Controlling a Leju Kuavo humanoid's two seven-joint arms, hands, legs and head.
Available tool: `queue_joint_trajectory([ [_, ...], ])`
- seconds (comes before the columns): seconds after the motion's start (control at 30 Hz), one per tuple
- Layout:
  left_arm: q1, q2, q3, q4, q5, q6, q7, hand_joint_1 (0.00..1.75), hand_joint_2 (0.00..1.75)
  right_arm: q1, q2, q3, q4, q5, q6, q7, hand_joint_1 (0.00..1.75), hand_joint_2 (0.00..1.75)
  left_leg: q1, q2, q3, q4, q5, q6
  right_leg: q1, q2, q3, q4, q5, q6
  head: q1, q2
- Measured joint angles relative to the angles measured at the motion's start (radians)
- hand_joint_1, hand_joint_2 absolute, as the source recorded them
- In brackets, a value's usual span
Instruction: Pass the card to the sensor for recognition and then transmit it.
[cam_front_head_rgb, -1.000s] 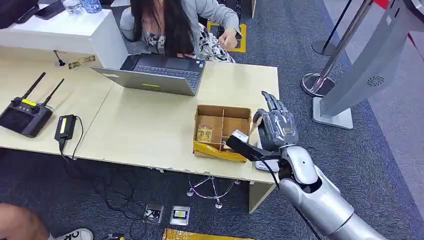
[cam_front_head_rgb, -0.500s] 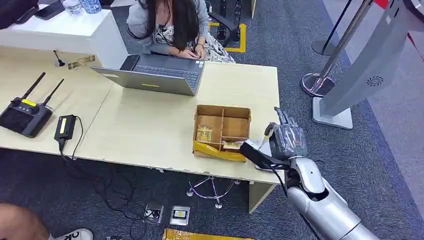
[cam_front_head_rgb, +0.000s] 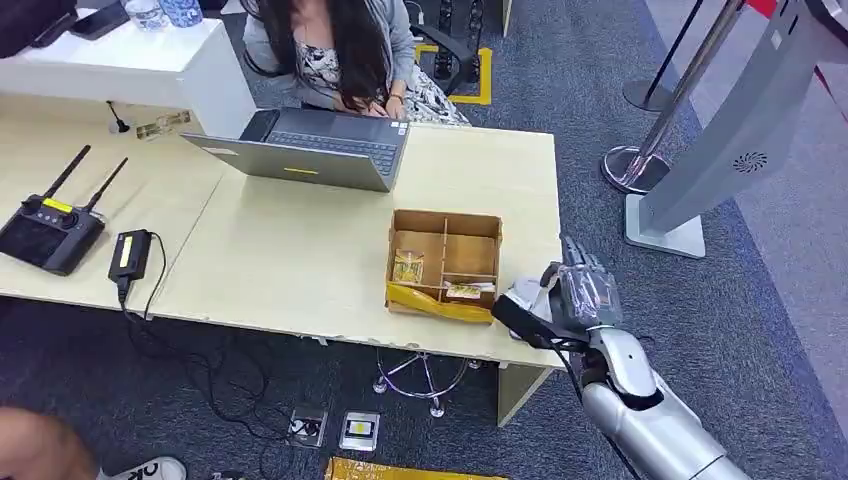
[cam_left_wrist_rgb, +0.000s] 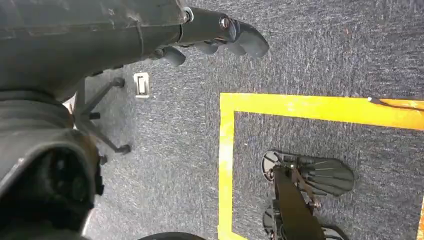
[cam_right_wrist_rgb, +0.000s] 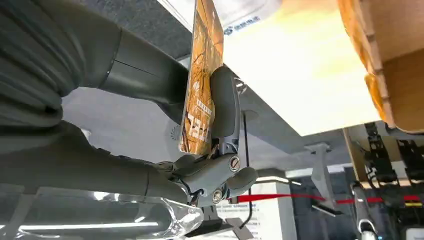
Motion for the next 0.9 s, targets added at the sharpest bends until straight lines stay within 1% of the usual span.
queue_joint_trajectory([
  [0.3, -0.002, 0.000, 0.000, 0.000, 0.000, 0.000, 0.000, 0.00, 0.00, 0.009, 0.001, 0.003, 0.057, -0.037, 0.008, -0.024, 1.75, 1.75, 0.000, 0.000, 0.000, 0.000, 0.000, 0.000, 0.000, 0.000, 0.000, 0.000, 0.000, 0.000, 0.000, 0.000],
  [0.53, -0.006, 0.000, 0.000, 0.000, -0.002, 0.000, 0.004, 0.00, 0.00, 0.008, 0.012, 0.005, 0.106, -0.057, 0.007, -0.045, 1.75, 1.75, 0.000, 0.000, 0.000, 0.000, 0.000, 0.000, 0.000, 0.000, 0.000, 0.000, 0.000, 0.000, 0.000, 0.000],
  [0.77, -0.007, 0.000, 0.000, 0.000, -0.002, 0.001, 0.005, 0.00, 0.00, -0.007, 0.025, 0.005, 0.148, -0.104, -0.002, -0.073, 1.75, 1.75, 0.000, 0.000, 0.000, 0.000, 0.000, 0.000, 0.000, 0.000, 0.001, 0.000, 0.000, 0.000, 0.000, 0.000],
  [0.9, -0.007, 0.000, 0.000, 0.000, -0.002, 0.001, 0.005, 0.00, 0.00, -0.009, 0.033, 0.005, 0.171, -0.128, -0.021, -0.084, 1.75, 1.75, 0.000, 0.000, 0.001, 0.000, 0.000, 0.000, 0.000, 0.000, 0.001, 0.000, 0.000, 0.000, 0.000, 0.000],
])
